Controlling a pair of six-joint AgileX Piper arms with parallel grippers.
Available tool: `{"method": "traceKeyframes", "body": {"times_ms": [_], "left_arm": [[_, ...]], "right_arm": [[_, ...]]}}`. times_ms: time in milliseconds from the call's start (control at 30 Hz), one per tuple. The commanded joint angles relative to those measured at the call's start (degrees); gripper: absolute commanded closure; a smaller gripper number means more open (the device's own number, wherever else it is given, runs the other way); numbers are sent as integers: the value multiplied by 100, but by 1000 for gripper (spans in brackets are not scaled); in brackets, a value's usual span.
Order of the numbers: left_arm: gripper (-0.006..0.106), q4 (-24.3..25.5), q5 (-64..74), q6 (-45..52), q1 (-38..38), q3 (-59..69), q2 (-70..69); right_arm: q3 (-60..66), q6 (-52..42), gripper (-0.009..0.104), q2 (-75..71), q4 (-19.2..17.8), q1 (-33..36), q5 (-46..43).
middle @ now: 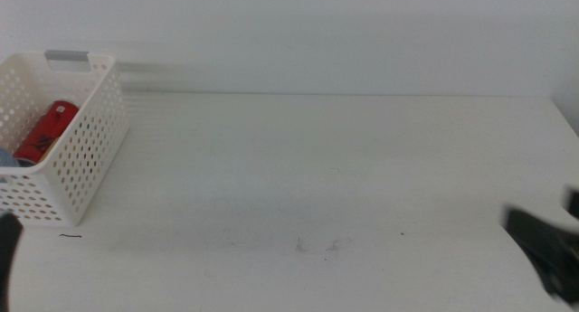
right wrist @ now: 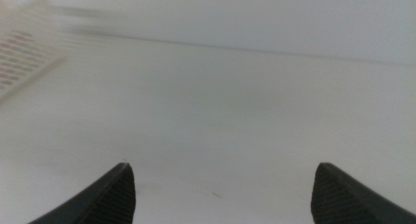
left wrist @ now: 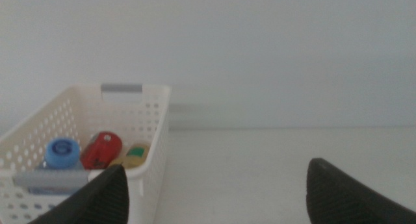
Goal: Use arms to grab the bottles and put them into the dustbin to the left of the table.
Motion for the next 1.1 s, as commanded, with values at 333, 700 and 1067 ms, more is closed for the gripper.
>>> {"method": "traceKeyframes", "body": {"times_ms": [333,700,1067], "left_arm": [[7,-123,-541,-59,-10,1271,-519],[7,-126,-466,-50,-10,1271,-519],[7,-126,-587,47,-10,1271,-519]], "right_arm": [[1821,-58,4,-2906,-504,-1721,-190],[1998,-58,4,-3578,-156,-1796,94],[1998,-58,4,-3578,-156,-1796,82]]}}
